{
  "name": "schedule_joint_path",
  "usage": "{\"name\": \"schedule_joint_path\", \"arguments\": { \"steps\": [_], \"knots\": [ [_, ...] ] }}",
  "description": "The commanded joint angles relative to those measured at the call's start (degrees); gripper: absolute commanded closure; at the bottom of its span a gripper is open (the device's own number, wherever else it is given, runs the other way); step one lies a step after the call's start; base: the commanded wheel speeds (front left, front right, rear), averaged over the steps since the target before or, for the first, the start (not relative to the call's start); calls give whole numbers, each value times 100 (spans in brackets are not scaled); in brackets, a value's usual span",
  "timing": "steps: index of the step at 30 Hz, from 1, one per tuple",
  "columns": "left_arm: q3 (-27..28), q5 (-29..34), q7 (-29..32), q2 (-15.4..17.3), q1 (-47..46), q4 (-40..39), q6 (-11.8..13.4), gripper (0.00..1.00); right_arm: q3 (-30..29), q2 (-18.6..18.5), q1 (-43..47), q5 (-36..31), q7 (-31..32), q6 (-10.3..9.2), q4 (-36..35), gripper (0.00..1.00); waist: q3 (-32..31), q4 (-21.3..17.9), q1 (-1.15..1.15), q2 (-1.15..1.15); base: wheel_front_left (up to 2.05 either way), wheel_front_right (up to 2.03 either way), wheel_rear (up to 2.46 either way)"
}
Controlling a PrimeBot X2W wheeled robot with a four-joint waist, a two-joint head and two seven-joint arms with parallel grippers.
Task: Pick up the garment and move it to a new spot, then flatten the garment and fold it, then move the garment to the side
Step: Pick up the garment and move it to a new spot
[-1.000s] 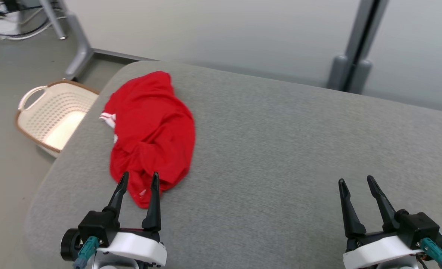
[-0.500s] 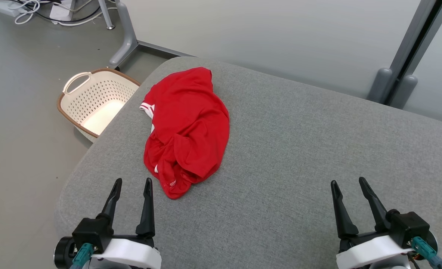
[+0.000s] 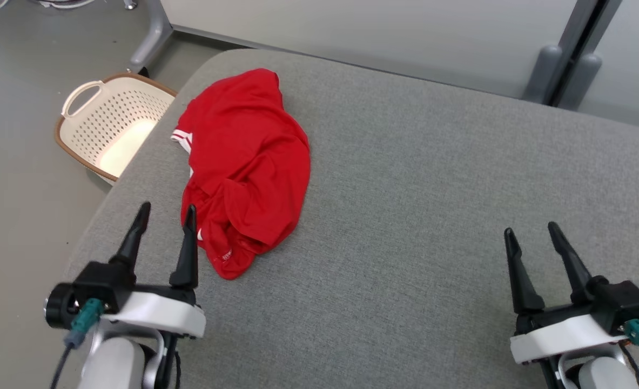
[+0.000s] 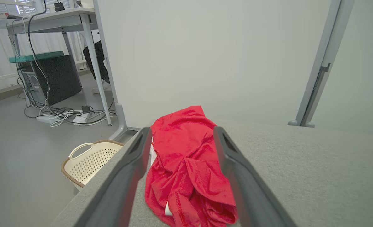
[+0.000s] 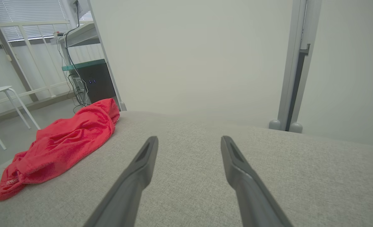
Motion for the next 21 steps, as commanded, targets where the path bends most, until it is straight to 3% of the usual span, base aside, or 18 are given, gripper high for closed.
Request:
{"name": "schedule_joint_path", "arguments": {
  "steps": [1, 8, 14, 21],
  "knots": [
    [151, 62, -12, 116, -337, 97, -113, 0, -70, -100, -146, -72, -6, -1, -109, 0, 415, -228, 0, 0, 0, 0, 0],
    [322, -209, 60, 581, -1598, 1369, -407, 0, -253, -333, -445, -236, -6, -1, -430, 0, 1143, -545, 0, 0, 0, 0, 0],
    [311, -930, 772, 932, -2608, 2383, -464, 0, -312, -421, -594, -288, -5, -1, -585, 0, 1543, -775, 0, 0, 0, 0, 0],
    [-544, -2039, 1611, 1588, -3320, 3040, -468, 0, -178, -453, -764, -394, 6, -1, -742, 0, 1964, -1103, 0, 0, 0, 0, 0]
  ]
}}
